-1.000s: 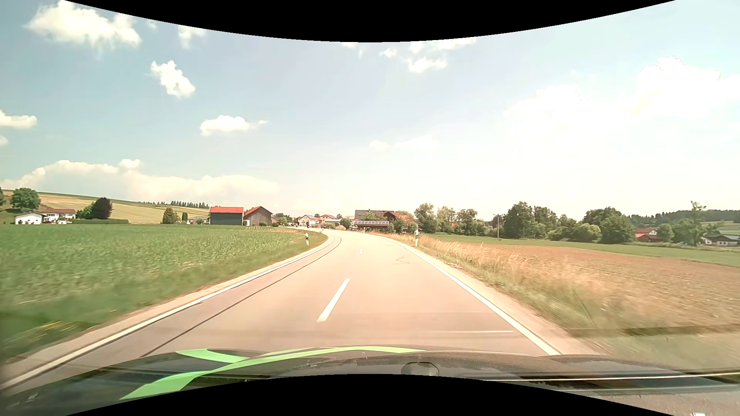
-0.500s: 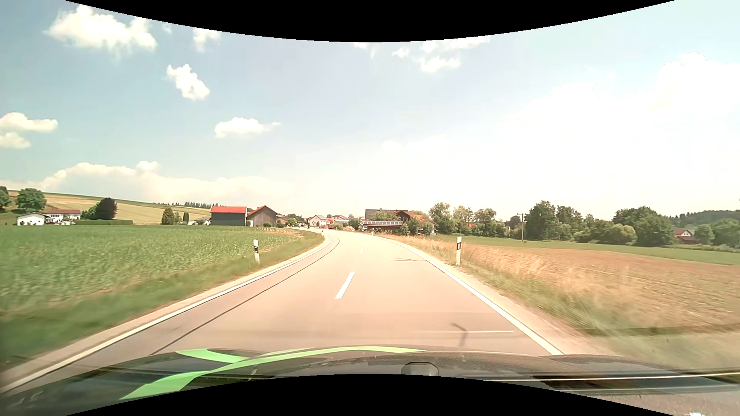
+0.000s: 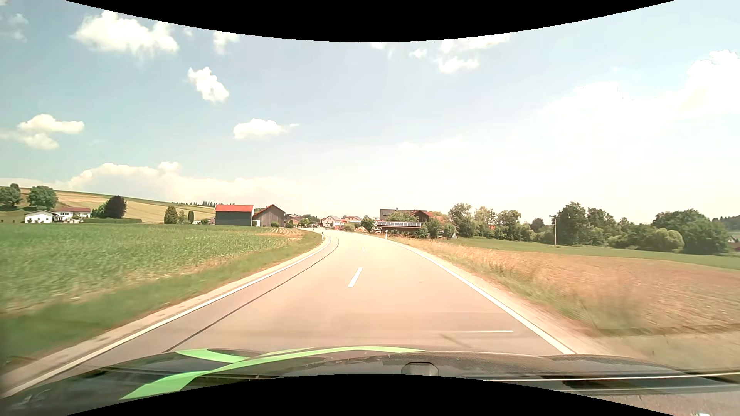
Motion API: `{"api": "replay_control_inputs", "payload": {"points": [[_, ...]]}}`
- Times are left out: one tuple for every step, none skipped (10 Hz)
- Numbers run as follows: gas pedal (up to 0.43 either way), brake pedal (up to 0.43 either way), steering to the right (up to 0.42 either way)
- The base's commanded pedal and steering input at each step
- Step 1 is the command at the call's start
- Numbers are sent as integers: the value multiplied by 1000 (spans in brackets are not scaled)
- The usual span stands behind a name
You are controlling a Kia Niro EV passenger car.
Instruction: Follow the waypoints while adhering to traffic rules and regulations
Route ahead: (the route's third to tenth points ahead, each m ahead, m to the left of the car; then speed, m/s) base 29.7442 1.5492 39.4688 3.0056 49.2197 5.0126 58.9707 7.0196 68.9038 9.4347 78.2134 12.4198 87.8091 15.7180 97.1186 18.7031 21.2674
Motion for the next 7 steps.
{"api": "replay_control_inputs", "payload": {"points": [[240,0,-25],[248,0,-25],[268,0,-25],[280,0,-25],[287,0,-28],[287,0,-31],[287,0,-33]]}}
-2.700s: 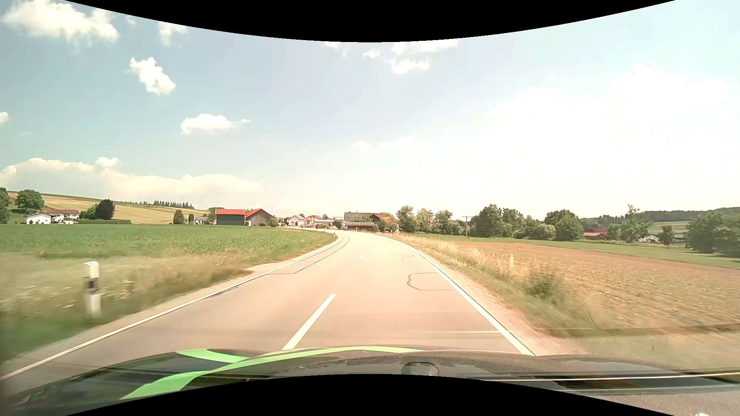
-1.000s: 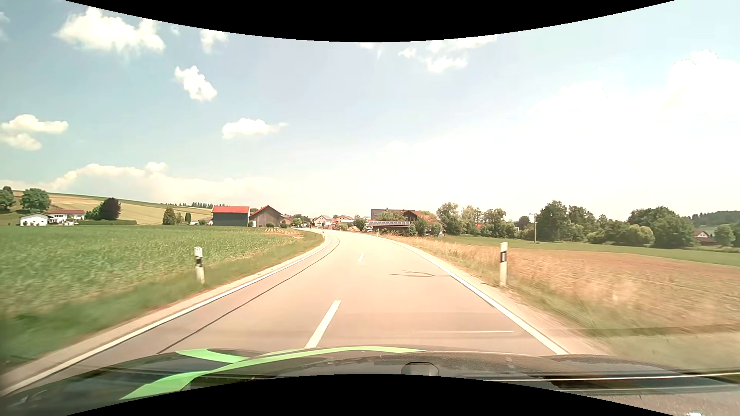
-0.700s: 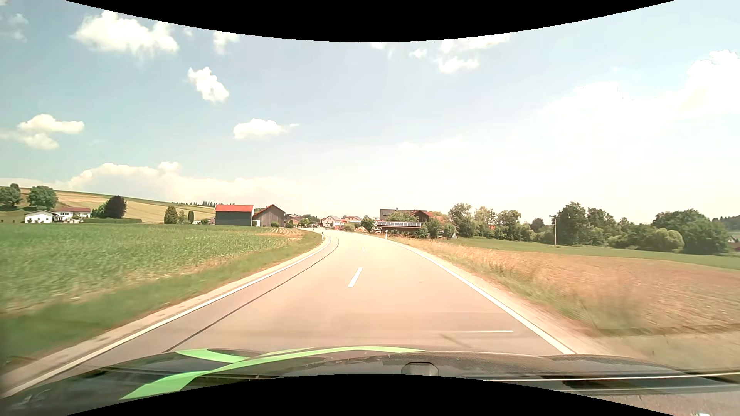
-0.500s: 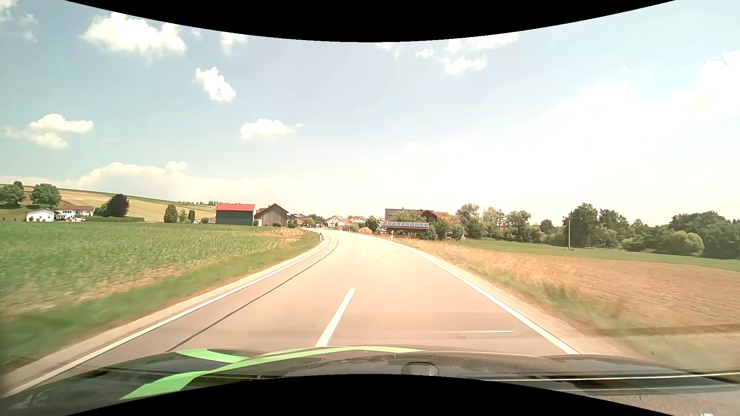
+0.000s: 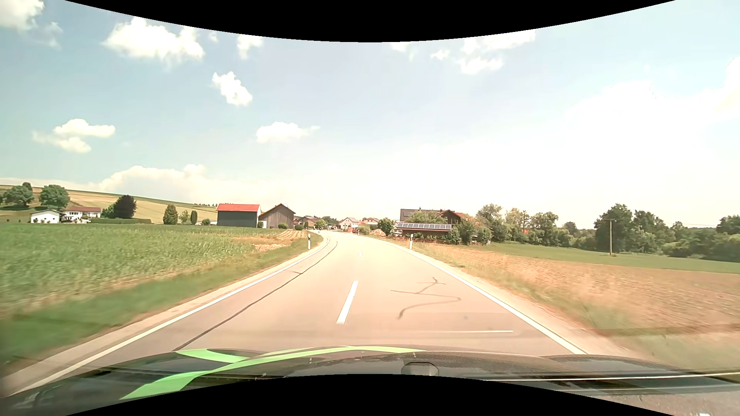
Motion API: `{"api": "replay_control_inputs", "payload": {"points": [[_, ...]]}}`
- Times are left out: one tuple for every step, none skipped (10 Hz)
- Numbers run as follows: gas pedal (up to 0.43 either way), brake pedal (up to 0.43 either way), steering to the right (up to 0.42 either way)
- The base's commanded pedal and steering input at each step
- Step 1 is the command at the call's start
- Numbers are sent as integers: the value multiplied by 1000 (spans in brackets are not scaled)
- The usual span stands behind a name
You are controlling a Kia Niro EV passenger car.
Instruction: Follow the waypoints while adhering to traffic rules and regulations
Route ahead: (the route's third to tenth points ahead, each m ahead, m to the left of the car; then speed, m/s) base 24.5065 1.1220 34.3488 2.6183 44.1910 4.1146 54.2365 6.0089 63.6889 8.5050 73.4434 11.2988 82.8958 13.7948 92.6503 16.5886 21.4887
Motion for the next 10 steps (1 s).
{"api": "replay_control_inputs", "payload": {"points": [[299,0,-35],[299,0,-35],[299,0,-35],[311,0,-35],[319,0,-33],[319,0,-30],[319,0,-28],[319,0,-27],[319,0,-27],[319,0,-27]]}}
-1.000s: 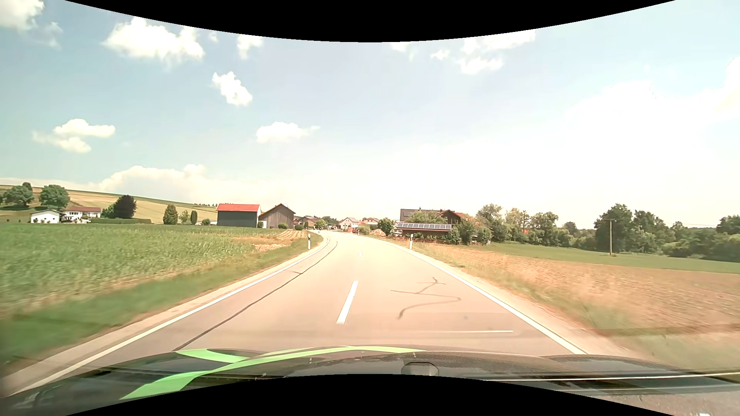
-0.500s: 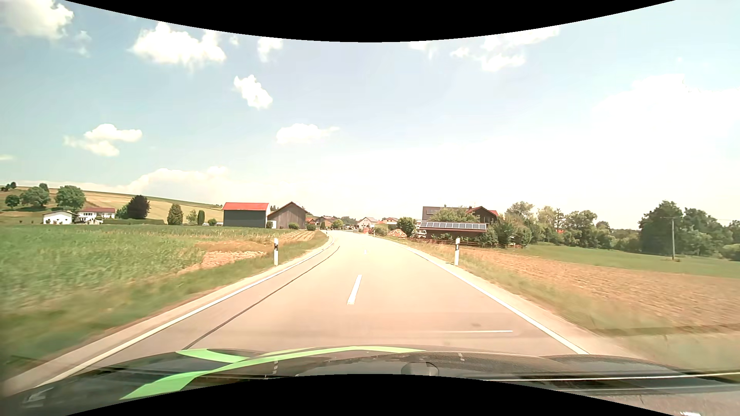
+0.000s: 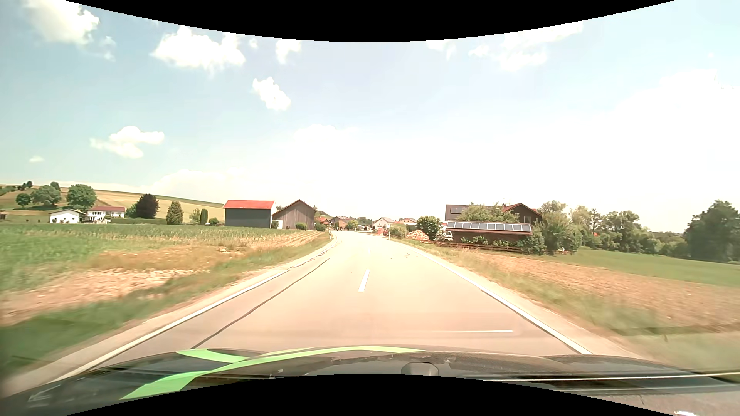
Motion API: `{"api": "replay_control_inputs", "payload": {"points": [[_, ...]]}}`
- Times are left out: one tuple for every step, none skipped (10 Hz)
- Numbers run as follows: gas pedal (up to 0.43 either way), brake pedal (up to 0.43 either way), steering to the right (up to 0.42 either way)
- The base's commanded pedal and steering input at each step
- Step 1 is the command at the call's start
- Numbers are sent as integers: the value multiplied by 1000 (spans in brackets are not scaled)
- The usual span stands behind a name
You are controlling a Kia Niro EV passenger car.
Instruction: Follow the waypoints while adhering to traffic rules and regulations
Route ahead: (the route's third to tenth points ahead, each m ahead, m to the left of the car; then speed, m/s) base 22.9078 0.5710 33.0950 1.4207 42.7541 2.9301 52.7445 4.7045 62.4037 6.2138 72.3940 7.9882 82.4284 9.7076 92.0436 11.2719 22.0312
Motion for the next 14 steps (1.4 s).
{"api": "replay_control_inputs", "payload": {"points": [[319,0,-26],[319,0,-25],[319,0,-25],[319,0,-24],[319,0,-24],[319,0,-24],[287,0,-24],[287,0,-23],[287,0,-23],[287,0,-22],[280,0,-21],[268,0,-20],[268,0,-19],[248,0,-19]]}}
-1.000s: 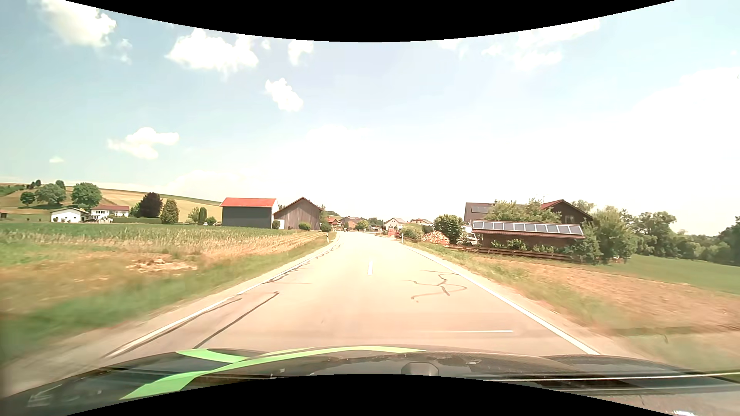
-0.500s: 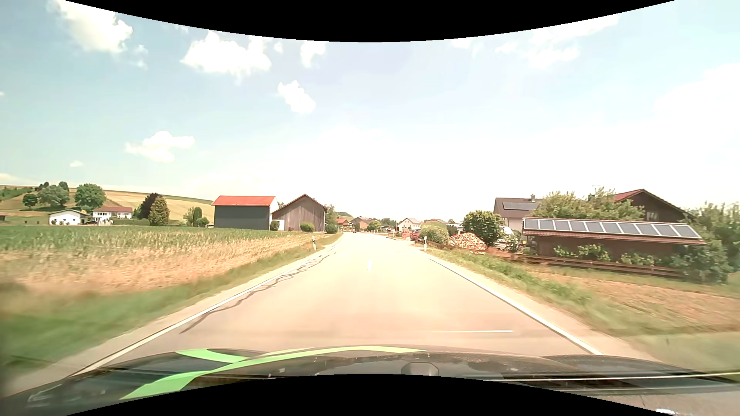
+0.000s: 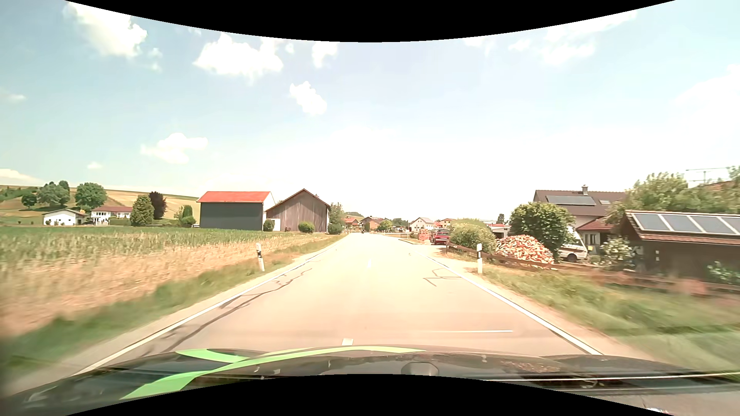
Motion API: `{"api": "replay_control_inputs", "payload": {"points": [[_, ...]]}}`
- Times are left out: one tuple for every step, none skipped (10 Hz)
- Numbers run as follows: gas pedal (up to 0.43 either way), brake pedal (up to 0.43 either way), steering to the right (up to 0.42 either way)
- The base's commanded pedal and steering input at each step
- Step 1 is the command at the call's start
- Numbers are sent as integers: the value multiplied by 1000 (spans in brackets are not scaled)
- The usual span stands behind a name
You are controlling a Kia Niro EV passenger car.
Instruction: Follow the waypoints while adhering to traffic rules and regulations
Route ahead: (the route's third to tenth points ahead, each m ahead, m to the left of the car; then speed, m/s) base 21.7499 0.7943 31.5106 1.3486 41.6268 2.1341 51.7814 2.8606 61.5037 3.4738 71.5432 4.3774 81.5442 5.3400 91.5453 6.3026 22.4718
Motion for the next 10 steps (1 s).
{"api": "replay_control_inputs", "payload": {"points": [[220,0,-19],[220,0,-19],[220,0,-19],[220,0,-18],[220,0,-17],[220,0,-16],[220,0,-15],[220,0,-12],[220,0,-10],[220,0,-8]]}}
